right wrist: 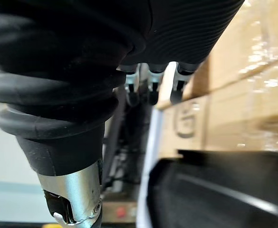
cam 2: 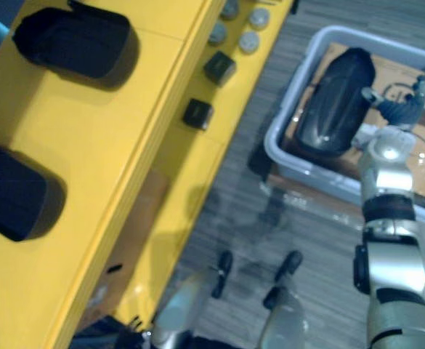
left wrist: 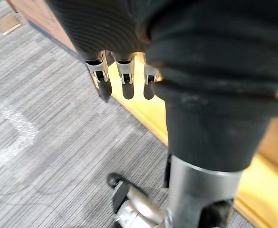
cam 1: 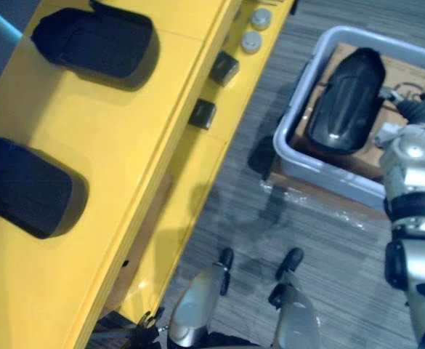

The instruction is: Walk over and take plastic housings, then place them on the shelf

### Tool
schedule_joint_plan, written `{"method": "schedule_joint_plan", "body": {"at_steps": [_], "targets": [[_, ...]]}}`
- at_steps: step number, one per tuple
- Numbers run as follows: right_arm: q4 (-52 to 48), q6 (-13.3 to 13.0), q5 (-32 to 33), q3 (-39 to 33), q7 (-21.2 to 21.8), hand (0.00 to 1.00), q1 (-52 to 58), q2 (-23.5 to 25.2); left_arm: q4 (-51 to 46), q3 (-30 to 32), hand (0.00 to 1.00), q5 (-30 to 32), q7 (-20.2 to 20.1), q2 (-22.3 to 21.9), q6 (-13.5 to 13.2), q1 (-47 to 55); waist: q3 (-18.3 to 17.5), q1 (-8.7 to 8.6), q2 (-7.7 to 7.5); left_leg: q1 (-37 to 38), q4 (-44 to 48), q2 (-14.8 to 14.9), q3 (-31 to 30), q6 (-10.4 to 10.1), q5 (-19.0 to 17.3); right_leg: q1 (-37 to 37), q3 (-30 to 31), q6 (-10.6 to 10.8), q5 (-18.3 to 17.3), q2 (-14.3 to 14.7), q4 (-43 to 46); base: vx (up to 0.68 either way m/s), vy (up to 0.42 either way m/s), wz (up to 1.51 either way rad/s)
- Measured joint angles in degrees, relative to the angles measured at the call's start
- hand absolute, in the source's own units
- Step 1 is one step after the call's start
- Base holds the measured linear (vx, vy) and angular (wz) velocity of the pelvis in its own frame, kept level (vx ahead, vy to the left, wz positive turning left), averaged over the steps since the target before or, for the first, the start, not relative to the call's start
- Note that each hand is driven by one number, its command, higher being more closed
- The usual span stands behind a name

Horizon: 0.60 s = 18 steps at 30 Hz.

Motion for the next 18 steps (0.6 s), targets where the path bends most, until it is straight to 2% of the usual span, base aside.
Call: {"method": "schedule_joint_plan", "body": {"at_steps": [4,8,10,11,12,14,16,18], "targets": [[4.0,3.4,0.9,0.0,-2.7,0.0,-1.3,-1.8,1.5,-2.7,0.0,-1.8,0.4,-0.2,-1.0,-0.9,0.0,0.5,1.66,-2.1,1.5,-0.3,-0.9,0.1,0.1,-1.2,-1.1,-0.2,-0.4,-0.3,0.6,-0.1,0.02,0.1],[6.5,6.1,0.9,0.0,-5.7,0.0,-2.3,-2.9,1.9,-3.8,0.0,-3.7,0.8,-0.2,-2.5,-1.2,-0.1,1.19,1.81,-4.0,2.3,0.0,-0.8,0.1,0.1,-3.3,-1.3,-0.9,-1.1,-0.3,2.1,-0.1,-0.012,-0.01],[7.2,7.6,0.9,0.0,-7.1,0.0,-2.3,-3.4,2.5,-5.1,0.0,-4.5,1.0,-0.2,-2.7,-1.6,-0.4,1.34,2.2,-4.7,3.0,0.1,-1.0,0.1,0.1,-3.8,-1.6,-1.0,-1.3,-0.3,2.5,-0.09,-0.001,0.04],[7.8,9.2,0.8,0.0,-7.6,0.0,-2.4,-4.1,3.1,-5.7,0.0,-6.1,1.1,-0.2,-2.7,-2.3,-0.8,1.55,2.84,-5.5,3.3,0.2,-1.0,0.1,0.1,-4.5,-1.7,-1.3,-1.6,-0.3,3.2,-0.07,0.004,0.02],[7.9,9.6,0.8,0.0,-7.6,0.0,-2.4,-4.3,3.2,-5.8,0.0,-6.2,1.2,-0.2,-2.7,-2.4,-0.9,1.6,2.97,-5.7,3.4,0.2,-1.0,0.0,0.1,-4.6,-1.7,-1.3,-1.6,-0.3,3.2,-0.09,0.011,0.02],[9.1,12.1,0.5,0.0,-7.4,0.0,-2.4,-5.8,3.3,-7.5,0.0,-7.1,1.9,-0.3,-2.8,-3.5,-1.9,2.46,4.31,-7.4,4.0,0.2,-1.0,0.0,0.2,-6.4,-1.7,-1.4,-1.7,-0.6,4.1,-0.08,0.019,0.01],[9.3,12.3,0.1,0.7,-7.4,0.0,-2.4,-6.1,3.3,-7.9,0.0,-8.5,2.1,-0.3,-2.9,-3.8,-2.1,2.67,4.7,-7.8,3.9,0.2,-0.9,-0.1,0.4,-6.9,-1.6,-1.5,-1.7,-0.9,4.3,-0.06,0.029,0.02],[9.4,12.8,-1.0,2.3,-5.9,0.0,-2.5,-8.0,3.0,-9.5,0.0,-8.9,2.0,-0.7,-3.5,-4.0,-2.9,3.12,5.78,-8.5,4.0,0.2,-1.2,-0.2,0.5,-7.5,-1.8,-1.6,-1.8,-0.9,4.5,-0.05,0.018,0.06]]}}
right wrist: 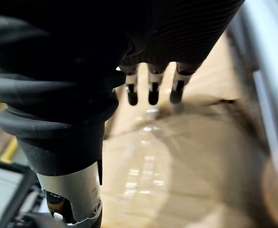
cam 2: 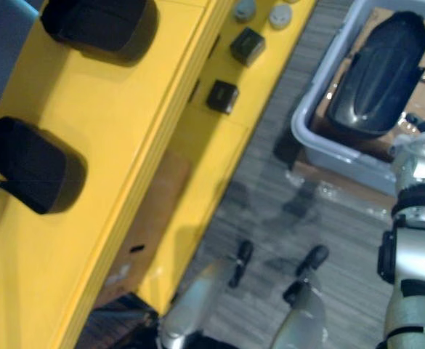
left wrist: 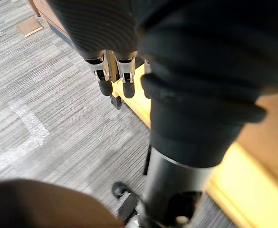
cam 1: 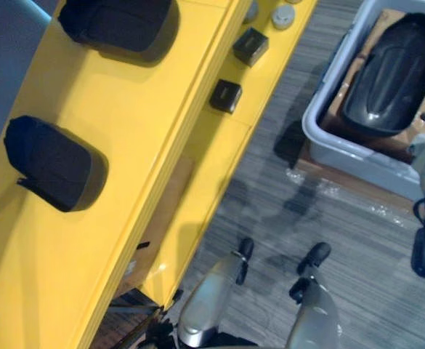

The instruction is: Walk over and take plastic housings, then place them on the shelf

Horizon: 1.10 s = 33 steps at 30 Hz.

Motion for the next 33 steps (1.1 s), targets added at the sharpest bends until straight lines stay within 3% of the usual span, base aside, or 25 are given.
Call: {"method": "schedule_joint_plan", "body": {"at_steps": [5,13,16,19,22,25,33], "targets": [[0.9,0.7,-3.7,2.7,1.5,0.0,-0.7,-3.0,1.5,-0.8,0.0,-1.6,-0.1,-0.5,0.3,-1.1,-1.3,1.25,1.82,-2.2,0.8,0.1,-0.4,-0.1,0.0,-1.7,-0.4,-0.2,-0.1,0.0,0.5,-0.04,0.012,0.04],[2.9,1.4,-1.9,1.1,-12.1,0.0,-0.9,-4.2,2.4,-2.1,0.0,-1.7,-0.8,-0.5,-0.5,-1.6,-1.6,1.71,2.1,-4.0,1.7,0.2,-0.8,-0.1,0.0,-2.9,-1.2,-0.2,-0.1,0.1,0.7,-0.02,0.01,0.03],[3.1,-0.7,-1.4,-2.0,-18.4,0.0,-1.6,-3.8,2.3,-2.6,0.0,-1.8,-0.8,-0.5,-1.3,-1.6,-1.6,1.98,2.15,-3.6,1.6,0.3,-0.7,-0.2,0.0,-2.7,-1.1,-0.3,-0.1,0.1,0.7,0.0,0.007,-0.01],[2.4,-4.8,-3.1,-3.8,-22.6,0.0,-2.7,-3.8,1.9,-2.7,0.0,-2.1,-0.8,-0.5,-1.2,-1.5,-1.6,1.77,2.23,-1.7,0.7,0.3,-0.5,-0.1,0.0,-1.4,-0.9,-0.3,-0.2,0.1,0.6,0.01,0.024,-0.05],[-3.2,-10.2,-7.9,-3.3,-21.1,0.0,-4.1,-3.8,1.5,-2.7,0.0,-2.1,-1.2,-0.4,-0.8,-1.4,-1.7,1.28,2.33,-0.1,-0.3,0.3,-0.2,-0.1,0.0,-0.6,-0.7,0.0,-0.6,0.0,0.7,0.0,0.01,-0.03],[-5.8,-12.5,-9.3,-1.0,-17.5,0.0,-4.9,-3.5,1.2,-2.7,0.0,-2.0,-1.6,-0.4,-0.3,-1.4,-1.9,1.22,2.52,0.8,-1.0,0.4,-0.4,-0.3,0.1,-0.1,-0.7,-0.1,-1.3,0.0,1.2,-0.01,0.003,0.0],[-5.7,-13.4,-9.8,1.7,-12.4,0.0,-4.9,-0.6,1.2,-2.7,0.0,-2.1,-1.7,-0.4,0.4,-1.4,-2.0,1.46,2.63,2.1,-3.1,0.3,-1.4,-0.8,0.9,0.2,-1.3,0.1,-2.0,-0.3,2.0,0.01,0.002,0.06]]}}
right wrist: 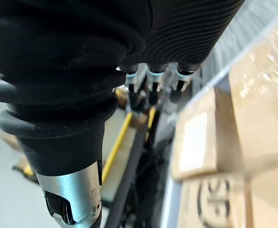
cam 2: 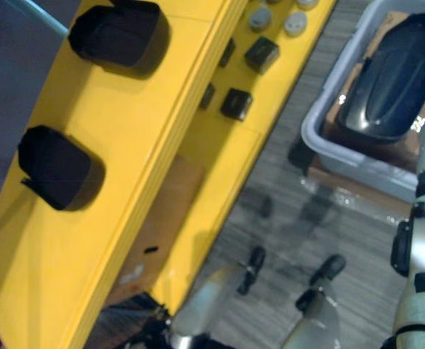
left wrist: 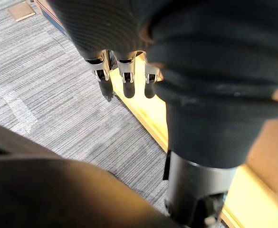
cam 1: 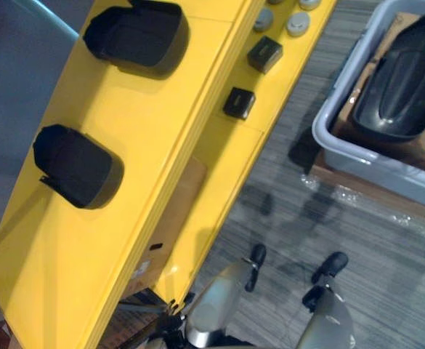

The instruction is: Walk over and take plastic housings, then place them on the shelf

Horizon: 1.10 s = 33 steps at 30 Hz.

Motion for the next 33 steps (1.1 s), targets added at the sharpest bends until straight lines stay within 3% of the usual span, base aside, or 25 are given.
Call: {"method": "schedule_joint_plan", "body": {"at_steps": [8,16,21,22,26,33], "targets": [[1.8,4.0,0.0,3.9,5.0,0.0,0.0,0.6,0.4,-0.9,0.0,-0.1,-0.1,-0.1,-0.4,-0.6,-0.4,1.83,0.48,-0.7,-0.4,-0.1,-0.3,0.0,0.0,-0.9,-0.3,-0.1,-0.9,-0.3,0.6,0.0,0.005,0.02],[4.8,11.8,1.6,4.7,4.0,0.0,0.0,0.5,1.6,-2.5,0.0,-0.3,-0.2,0.0,-1.3,-1.8,-1.1,3.54,1.42,-3.2,0.5,-0.4,-1.6,0.0,0.0,-2.4,-1.6,0.1,-0.9,-0.4,0.6,0.0,0.022,0.08],[4.8,15.1,1.7,4.9,1.8,0.0,0.1,-0.4,1.8,-3.7,0.0,-2.0,-0.2,0.1,-1.8,-2.1,-1.2,4.54,1.52,-3.6,0.7,-0.5,-1.8,0.0,-0.1,-2.4,-1.8,-0.1,-1.2,-0.5,0.6,-0.01,0.019,0.03],[4.8,15.3,1.8,4.9,1.6,1.0,0.2,-0.4,1.8,-3.8,0.0,-2.1,-0.2,0.1,-1.8,-2.1,-1.2,4.57,1.52,-3.7,0.9,-0.6,-2.0,0.0,-0.1,-2.4,-2.0,-0.1,-1.2,-0.5,0.7,-0.02,0.026,0.07],[4.7,16.8,1.6,4.9,2.1,1.0,0.2,-1.2,2.2,-4.0,0.0,-2.3,-0.2,0.2,-1.9,-2.3,-1.3,4.57,1.64,-4.1,1.2,-0.8,-2.2,0.0,-0.1,-2.4,-2.5,-0.1,-1.2,-0.8,0.8,-0.02,0.032,0.06],[5.1,24.0,0.5,7.2,6.4,1.0,0.2,-4.7,3.1,-4.3,0.0,-2.4,-0.3,0.2,-1.9,-2.8,-1.5,4.63,1.92,-4.1,1.1,-0.7,-2.2,0.0,-0.1,-2.5,-2.6,-0.1,-1.2,-0.7,0.9,0.0,0.0,0.0]]}}
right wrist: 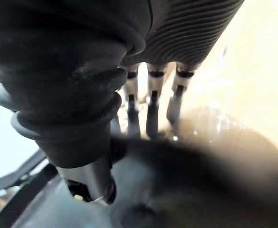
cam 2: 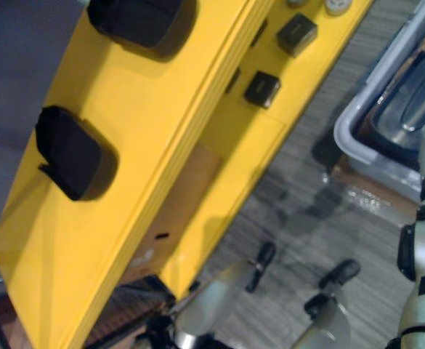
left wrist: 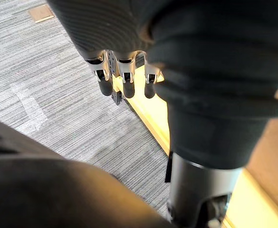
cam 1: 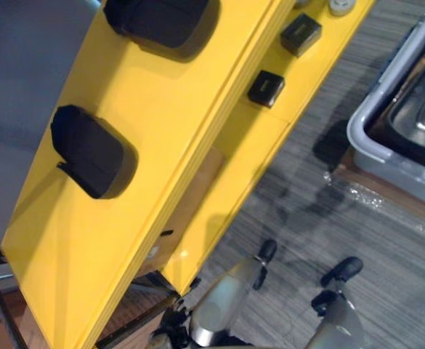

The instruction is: Walk over and take plastic housings, then place them on the shelf

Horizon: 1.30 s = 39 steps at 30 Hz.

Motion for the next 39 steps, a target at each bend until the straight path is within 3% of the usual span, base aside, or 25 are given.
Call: {"method": "schedule_joint_plan", "body": {"at_steps": [7,19,22,26,31,37,39], "targets": [[2.0,4.0,-1.0,-0.4,0.9,1.0,0.1,0.2,0.1,-0.3,0.0,0.0,0.0,0.0,0.0,-0.3,-0.1,0.05,0.16,-0.4,0.5,0.1,0.3,-0.1,-0.2,-0.6,0.5,-0.1,-0.1,0.0,0.6,0.0,0.008,-0.02],[3.7,4.4,-5.3,-5.2,2.2,1.0,0.3,-0.2,-2.4,-2.1,0.0,-0.1,1.2,1.4,0.3,-0.4,-0.2,0.02,0.23,-3.0,3.7,0.1,0.3,0.3,-1.4,-1.4,-0.1,0.1,-0.1,0.1,1.0,-0.02,0.048,0.01],[4.5,3.3,-6.7,-5.1,0.8,1.0,0.2,-0.3,-2.7,-2.1,0.0,-0.1,1.3,1.4,0.0,-0.4,-0.2,-0.01,0.22,-3.0,3.8,0.1,0.5,0.3,-1.3,-1.6,0.2,0.1,0.0,0.2,1.0,0.02,0.017,-0.04],[4.9,1.5,-6.8,-5.0,-0.8,1.0,0.2,-0.8,-5.4,-2.0,0.0,-0.1,2.1,1.9,-2.3,-0.3,-0.1,-0.37,0.12,-2.9,3.8,0.3,0.7,0.3,-1.4,-1.6,0.3,0.3,0.1,0.4,1.0,0.02,0.008,-0.01],[5.0,-0.9,-6.8,-5.0,-1.3,1.0,0.2,-0.9,-8.3,-1.9,0.0,-1.7,3.9,2.2,-2.7,1.1,0.2,-1.44,-0.3,-2.9,5.1,0.8,0.9,0.1,-2.1,-1.5,1.0,0.3,0.2,1.1,1.5,0.01,0.022,-0.06],[4.8,-5.6,-10.5,-5.1,-3.2,1.0,0.2,-0.9,-14.9,-0.7,0.0,-1.8,7.1,3.9,-2.8,4.5,2.1,-3.9,-2.8,-1.3,6.0,1.7,2.1,0.2,-2.8,-0.4,1.4,-0.5,-0.4,1.3,2.7,-0.03,0.039,-0.1],[4.4,-6.0,-11.3,-5.1,-3.3,1.0,0.3,-1.0,-21.4,0.7,0.0,-2.2,7.1,4.0,-5.1,5.7,2.3,-4.77,-3.06,-0.8,6.0,1.8,1.9,0.2,-2.8,0.4,1.1,-0.6,-0.5,1.5,2.6,-0.06,0.026,0.05]]}}
